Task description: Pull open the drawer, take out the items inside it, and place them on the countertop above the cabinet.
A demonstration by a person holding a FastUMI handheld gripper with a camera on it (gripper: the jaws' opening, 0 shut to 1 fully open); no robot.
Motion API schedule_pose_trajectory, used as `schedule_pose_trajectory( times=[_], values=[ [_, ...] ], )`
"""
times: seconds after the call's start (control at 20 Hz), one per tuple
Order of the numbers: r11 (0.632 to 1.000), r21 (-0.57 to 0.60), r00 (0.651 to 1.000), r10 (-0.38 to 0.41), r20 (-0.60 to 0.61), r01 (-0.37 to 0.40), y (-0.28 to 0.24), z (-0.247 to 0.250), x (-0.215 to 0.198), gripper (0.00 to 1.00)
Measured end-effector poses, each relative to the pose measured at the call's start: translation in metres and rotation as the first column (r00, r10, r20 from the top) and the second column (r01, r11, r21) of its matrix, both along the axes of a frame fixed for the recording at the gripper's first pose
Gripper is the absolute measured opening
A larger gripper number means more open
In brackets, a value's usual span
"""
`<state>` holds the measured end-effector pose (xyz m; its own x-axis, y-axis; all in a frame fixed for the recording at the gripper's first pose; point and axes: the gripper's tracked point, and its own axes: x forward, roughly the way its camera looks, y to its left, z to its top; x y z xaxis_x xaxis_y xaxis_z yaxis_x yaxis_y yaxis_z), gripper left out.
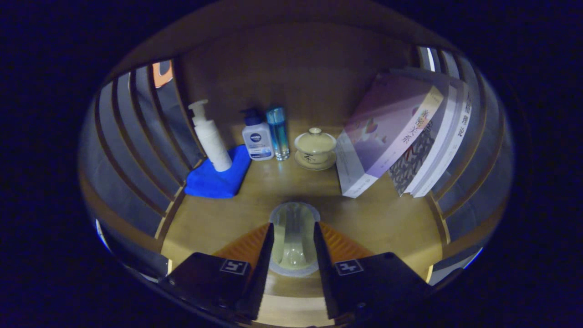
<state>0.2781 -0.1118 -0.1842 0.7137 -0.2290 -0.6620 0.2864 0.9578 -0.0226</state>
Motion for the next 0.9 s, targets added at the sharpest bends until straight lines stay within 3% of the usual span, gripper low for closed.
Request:
schedule_pose_trajectory(
  times=[0.15,0.65,0.8,0.9],
  values=[
    [0.999,0.015,0.999,0.038,0.019,-0.038,0.013,0.005,-0.022,0.75],
    [0.992,0.017,0.989,0.121,0.084,-0.123,0.051,0.008,-0.1,0.77],
    [0.987,0.001,0.98,0.16,0.115,-0.161,0.067,0.008,-0.123,0.9],
    [0.984,-0.017,0.972,0.177,0.151,-0.177,0.076,0.009,-0.139,0.89]
  ],
)
